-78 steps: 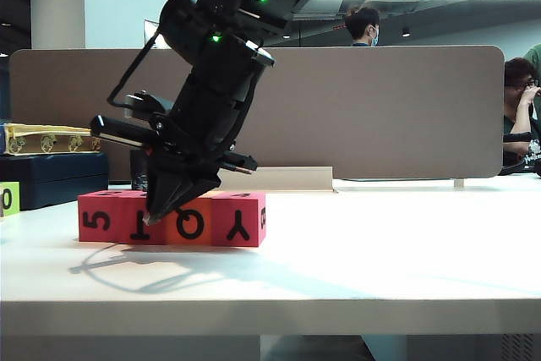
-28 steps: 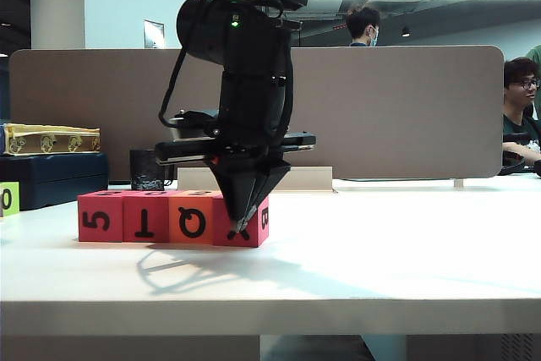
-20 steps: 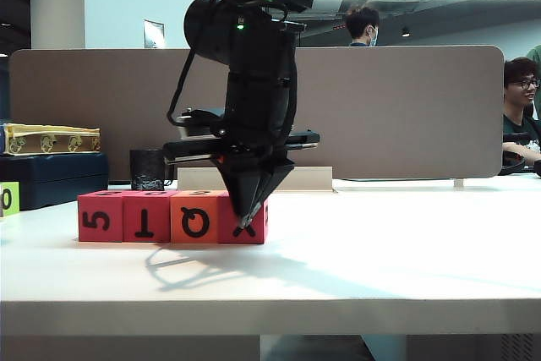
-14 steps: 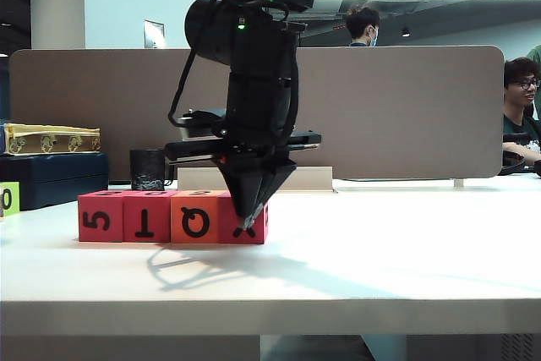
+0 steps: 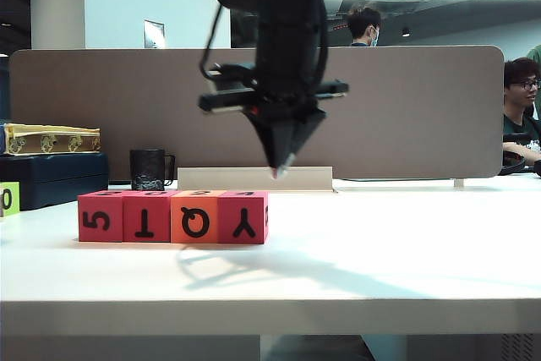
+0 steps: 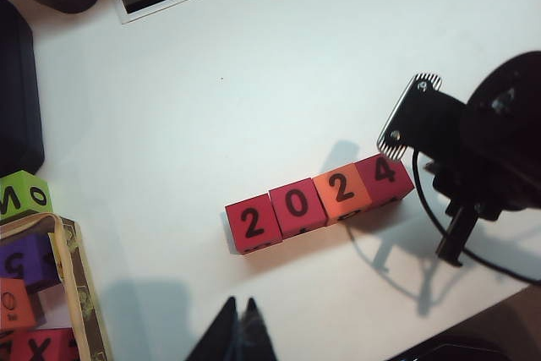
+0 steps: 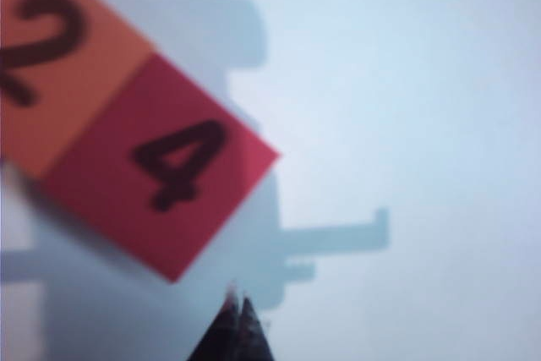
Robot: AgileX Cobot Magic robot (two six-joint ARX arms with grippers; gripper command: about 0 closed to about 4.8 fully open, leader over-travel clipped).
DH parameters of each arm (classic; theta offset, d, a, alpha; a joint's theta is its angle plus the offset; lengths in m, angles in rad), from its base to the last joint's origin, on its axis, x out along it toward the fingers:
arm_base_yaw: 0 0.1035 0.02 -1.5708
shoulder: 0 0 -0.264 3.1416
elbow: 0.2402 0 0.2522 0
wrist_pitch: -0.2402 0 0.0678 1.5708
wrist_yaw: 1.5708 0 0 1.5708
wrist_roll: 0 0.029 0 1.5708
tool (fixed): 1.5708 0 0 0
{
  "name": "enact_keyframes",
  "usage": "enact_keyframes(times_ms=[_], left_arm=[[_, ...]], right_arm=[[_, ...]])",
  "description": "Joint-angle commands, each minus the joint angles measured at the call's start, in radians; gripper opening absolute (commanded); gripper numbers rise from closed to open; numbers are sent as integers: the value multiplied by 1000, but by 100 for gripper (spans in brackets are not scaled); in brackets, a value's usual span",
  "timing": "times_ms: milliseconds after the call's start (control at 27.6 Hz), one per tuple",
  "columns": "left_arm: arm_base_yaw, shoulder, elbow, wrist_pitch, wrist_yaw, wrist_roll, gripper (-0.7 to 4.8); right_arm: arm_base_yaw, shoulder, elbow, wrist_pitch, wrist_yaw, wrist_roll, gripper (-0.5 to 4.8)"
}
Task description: Select the appropriate blocks from the scattered letter blocks on the table and arrange them in a row to spell out "2024".
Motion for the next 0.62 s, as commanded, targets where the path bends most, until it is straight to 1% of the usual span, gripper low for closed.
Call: enact_keyframes(times_ms=[36,145,290,399,616], left_arm=[[-1,-2,4,-9,5,4,-6],[-1,-2,4,-8,5,4,-6],[-1,-2,4,-8,5,4,-6],[-1,-2,4,-8,5,4,-6],[-1,-2,4,-7,5,4,-6]], right_arm=[[-20,5,1,12,5,-2,-4],[-48,19,0,32,-39,-1,-5],[-55,34,0,69,-56,-1,-5],[-56,43,0,88,-107,5,-5],[-53,58,0,117,-148,6,-5]])
